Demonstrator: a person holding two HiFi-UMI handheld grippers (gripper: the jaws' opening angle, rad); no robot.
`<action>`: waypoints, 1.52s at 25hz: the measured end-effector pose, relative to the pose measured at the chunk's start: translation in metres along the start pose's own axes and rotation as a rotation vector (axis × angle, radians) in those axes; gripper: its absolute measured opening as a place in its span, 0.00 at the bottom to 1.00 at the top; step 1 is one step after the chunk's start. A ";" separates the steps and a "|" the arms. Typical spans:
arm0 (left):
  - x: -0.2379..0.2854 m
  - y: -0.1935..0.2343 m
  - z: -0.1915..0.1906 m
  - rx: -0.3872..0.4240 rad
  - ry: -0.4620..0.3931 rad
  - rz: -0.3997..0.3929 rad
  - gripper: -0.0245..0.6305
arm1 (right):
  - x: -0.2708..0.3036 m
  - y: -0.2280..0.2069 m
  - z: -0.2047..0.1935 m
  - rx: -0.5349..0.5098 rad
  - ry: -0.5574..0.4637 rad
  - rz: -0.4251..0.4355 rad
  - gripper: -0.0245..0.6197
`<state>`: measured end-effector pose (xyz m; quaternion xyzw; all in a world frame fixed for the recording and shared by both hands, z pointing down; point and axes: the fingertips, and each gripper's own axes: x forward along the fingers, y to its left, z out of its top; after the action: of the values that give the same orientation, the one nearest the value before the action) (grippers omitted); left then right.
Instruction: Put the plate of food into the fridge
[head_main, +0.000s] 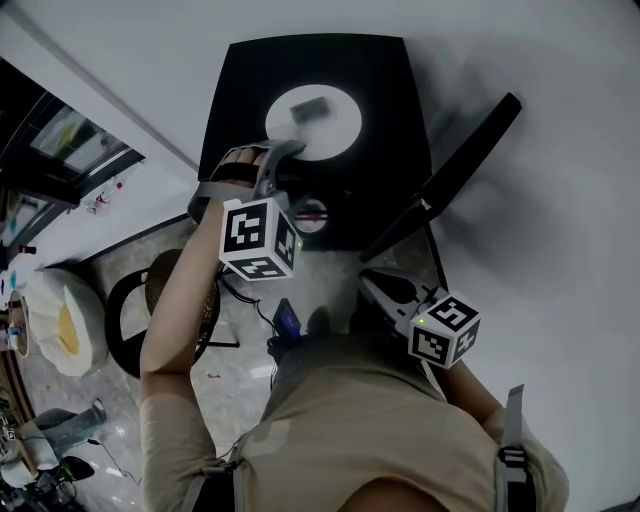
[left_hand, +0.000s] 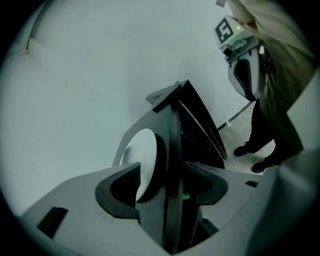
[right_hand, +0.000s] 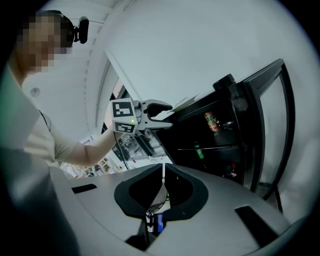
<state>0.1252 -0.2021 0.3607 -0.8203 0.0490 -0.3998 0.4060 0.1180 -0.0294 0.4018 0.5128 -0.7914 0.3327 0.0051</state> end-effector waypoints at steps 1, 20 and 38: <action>0.003 0.000 0.000 0.011 0.009 0.000 0.46 | 0.000 -0.001 0.000 0.002 -0.001 0.002 0.08; 0.001 0.000 -0.003 0.044 -0.017 -0.025 0.31 | 0.013 -0.009 0.014 -0.008 -0.002 -0.003 0.08; -0.022 -0.002 -0.005 -0.025 -0.106 0.052 0.16 | 0.022 -0.008 0.017 0.004 0.007 -0.001 0.08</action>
<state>0.1069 -0.1950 0.3501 -0.8439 0.0538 -0.3444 0.4079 0.1200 -0.0586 0.4003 0.5118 -0.7906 0.3361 0.0070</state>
